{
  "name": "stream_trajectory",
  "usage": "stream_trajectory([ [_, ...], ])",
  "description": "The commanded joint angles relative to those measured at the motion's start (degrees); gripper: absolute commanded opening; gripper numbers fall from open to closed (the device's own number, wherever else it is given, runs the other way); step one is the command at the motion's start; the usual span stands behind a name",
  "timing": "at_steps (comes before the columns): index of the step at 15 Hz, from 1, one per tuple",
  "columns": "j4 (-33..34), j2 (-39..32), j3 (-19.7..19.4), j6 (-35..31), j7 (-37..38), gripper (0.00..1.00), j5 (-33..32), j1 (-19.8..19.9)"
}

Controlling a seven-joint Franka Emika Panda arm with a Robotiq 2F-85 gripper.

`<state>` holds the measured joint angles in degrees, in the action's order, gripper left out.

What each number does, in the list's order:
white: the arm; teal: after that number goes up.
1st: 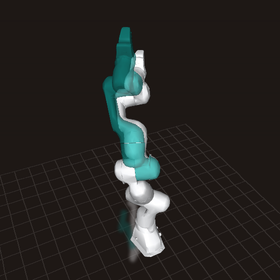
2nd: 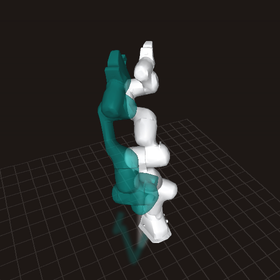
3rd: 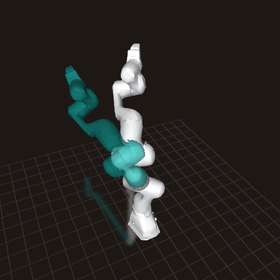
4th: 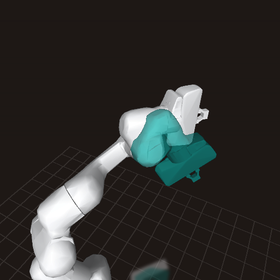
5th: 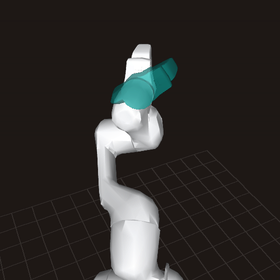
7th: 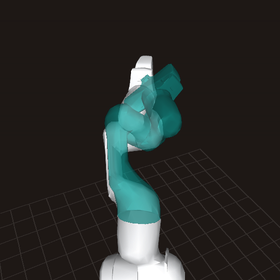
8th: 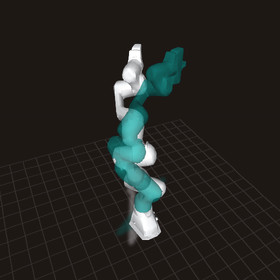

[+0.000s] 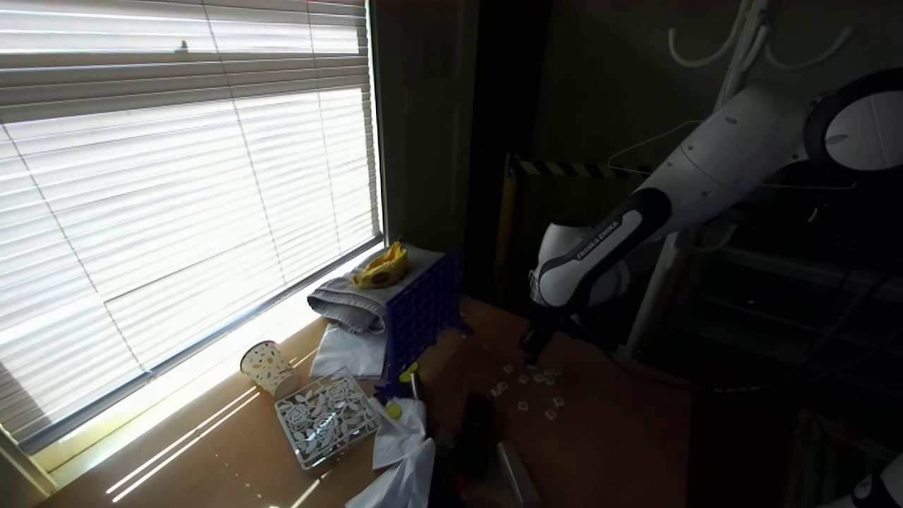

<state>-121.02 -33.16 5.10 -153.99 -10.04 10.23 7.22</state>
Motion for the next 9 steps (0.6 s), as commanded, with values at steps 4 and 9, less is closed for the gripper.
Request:
stream_trajectory([
  [4,3.2,-4.0,-0.1,-1.4,7.7,0.0,3.2,-0.2],
  [9,4.3,-4.9,-0.5,-1.9,13.9,0.0,6.1,-0.6],
])
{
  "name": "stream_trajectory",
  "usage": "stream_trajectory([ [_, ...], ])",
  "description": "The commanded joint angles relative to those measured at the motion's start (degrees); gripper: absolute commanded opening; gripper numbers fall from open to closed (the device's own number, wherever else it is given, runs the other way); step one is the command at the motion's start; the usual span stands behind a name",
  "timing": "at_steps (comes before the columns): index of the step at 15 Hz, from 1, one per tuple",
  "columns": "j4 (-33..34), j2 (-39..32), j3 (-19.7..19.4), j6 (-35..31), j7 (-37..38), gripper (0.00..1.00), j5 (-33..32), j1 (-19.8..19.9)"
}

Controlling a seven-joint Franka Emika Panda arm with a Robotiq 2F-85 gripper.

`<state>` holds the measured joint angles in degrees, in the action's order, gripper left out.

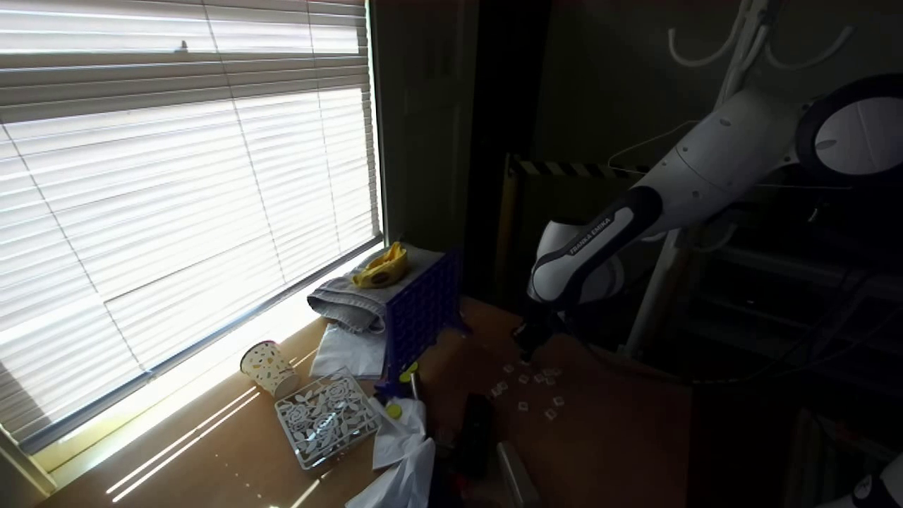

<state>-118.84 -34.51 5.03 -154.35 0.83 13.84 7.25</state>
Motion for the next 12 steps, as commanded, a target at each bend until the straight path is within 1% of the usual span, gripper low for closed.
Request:
stream_trajectory([
  [1,2.0,-3.3,-0.4,-2.1,4.1,0.0,3.0,-0.6],
  [3,0.6,-1.4,-0.1,-3.4,4.7,0.0,3.5,-0.6],
  [5,-0.8,0.0,-0.6,-4.9,4.5,0.0,2.2,-1.3],
  [10,-0.4,0.1,-2.0,-2.9,3.6,0.0,-0.6,-2.9],
  [12,0.2,-0.2,-3.3,-1.4,3.2,0.0,-2.7,-4.1],
])
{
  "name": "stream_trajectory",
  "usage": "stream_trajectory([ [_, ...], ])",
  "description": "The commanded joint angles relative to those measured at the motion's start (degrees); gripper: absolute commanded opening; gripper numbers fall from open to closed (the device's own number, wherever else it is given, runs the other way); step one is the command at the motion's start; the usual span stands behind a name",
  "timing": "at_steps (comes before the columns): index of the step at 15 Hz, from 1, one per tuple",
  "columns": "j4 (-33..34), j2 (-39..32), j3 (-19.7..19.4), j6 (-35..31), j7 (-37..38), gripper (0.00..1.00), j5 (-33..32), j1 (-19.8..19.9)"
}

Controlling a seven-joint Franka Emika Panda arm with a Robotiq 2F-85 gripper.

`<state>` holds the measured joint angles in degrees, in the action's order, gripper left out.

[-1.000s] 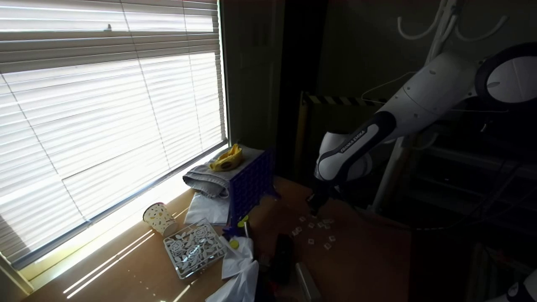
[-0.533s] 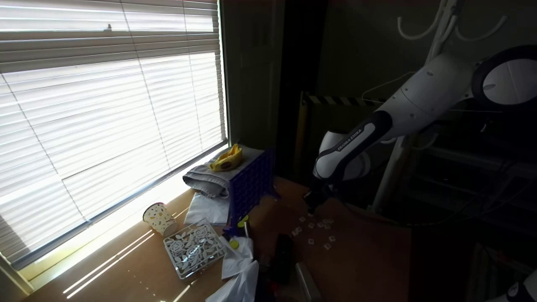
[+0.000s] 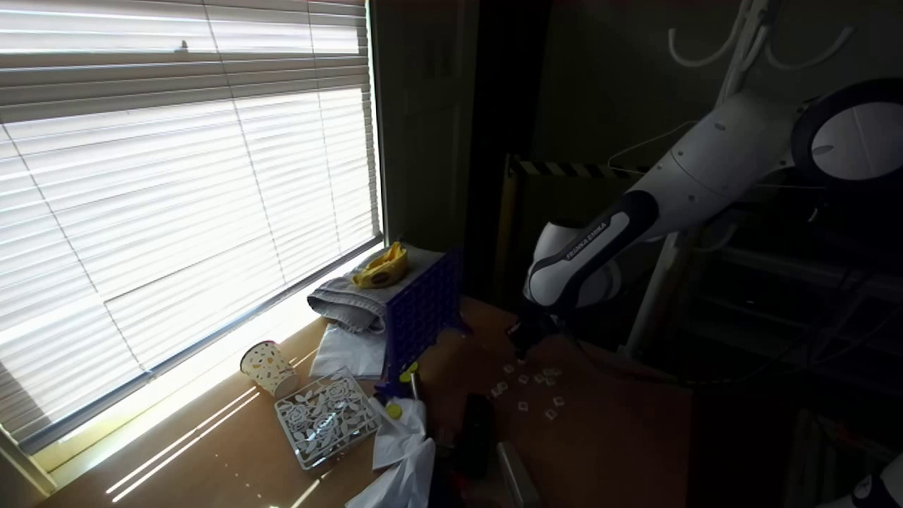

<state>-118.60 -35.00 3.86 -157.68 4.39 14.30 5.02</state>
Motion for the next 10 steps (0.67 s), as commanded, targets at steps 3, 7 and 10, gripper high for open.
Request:
stream_trajectory([
  [3,0.5,0.6,-4.4,4.0,-0.1,0.0,-7.2,-3.8],
  [7,1.6,0.2,-6.1,6.5,-0.3,0.0,-11.5,-5.3],
  [10,2.2,-0.5,-5.3,6.6,-0.1,0.0,-10.8,-4.7],
])
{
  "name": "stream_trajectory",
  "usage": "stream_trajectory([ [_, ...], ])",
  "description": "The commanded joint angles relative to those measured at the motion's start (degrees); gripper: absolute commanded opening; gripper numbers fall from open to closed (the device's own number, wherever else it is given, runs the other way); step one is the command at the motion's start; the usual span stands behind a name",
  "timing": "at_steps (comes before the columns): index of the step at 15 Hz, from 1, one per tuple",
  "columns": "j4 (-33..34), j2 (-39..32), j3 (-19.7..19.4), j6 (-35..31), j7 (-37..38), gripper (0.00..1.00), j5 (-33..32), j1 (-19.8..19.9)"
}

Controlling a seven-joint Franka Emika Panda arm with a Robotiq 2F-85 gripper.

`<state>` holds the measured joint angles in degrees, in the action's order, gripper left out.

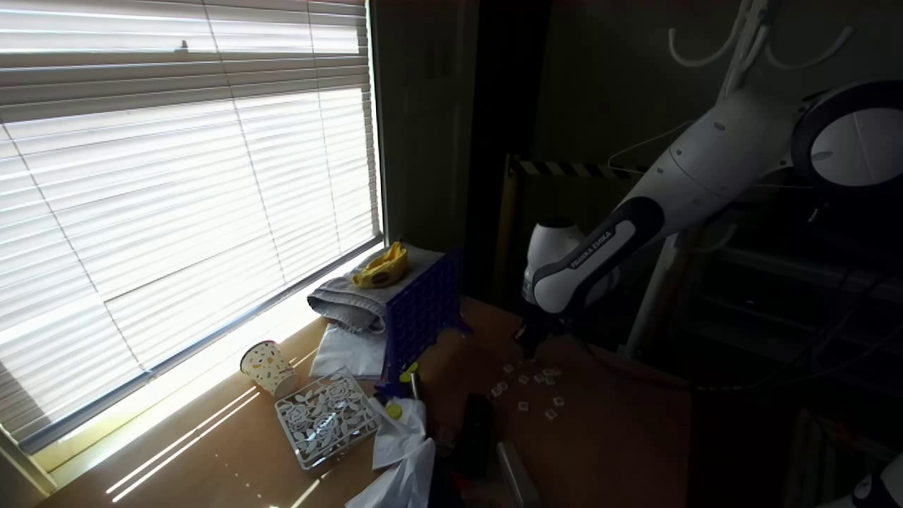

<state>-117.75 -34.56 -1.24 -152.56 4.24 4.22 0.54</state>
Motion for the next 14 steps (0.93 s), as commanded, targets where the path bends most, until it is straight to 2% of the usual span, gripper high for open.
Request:
stream_trajectory([
  [1,1.5,-1.2,0.3,0.9,0.0,0.0,0.2,0.3],
  [7,1.9,-2.5,4.0,-4.4,4.0,0.0,10.3,3.6],
  [11,2.9,-3.7,7.2,-5.2,5.0,0.0,17.7,6.0],
  [14,2.9,-4.0,6.4,-5.8,9.1,0.0,20.5,5.1],
])
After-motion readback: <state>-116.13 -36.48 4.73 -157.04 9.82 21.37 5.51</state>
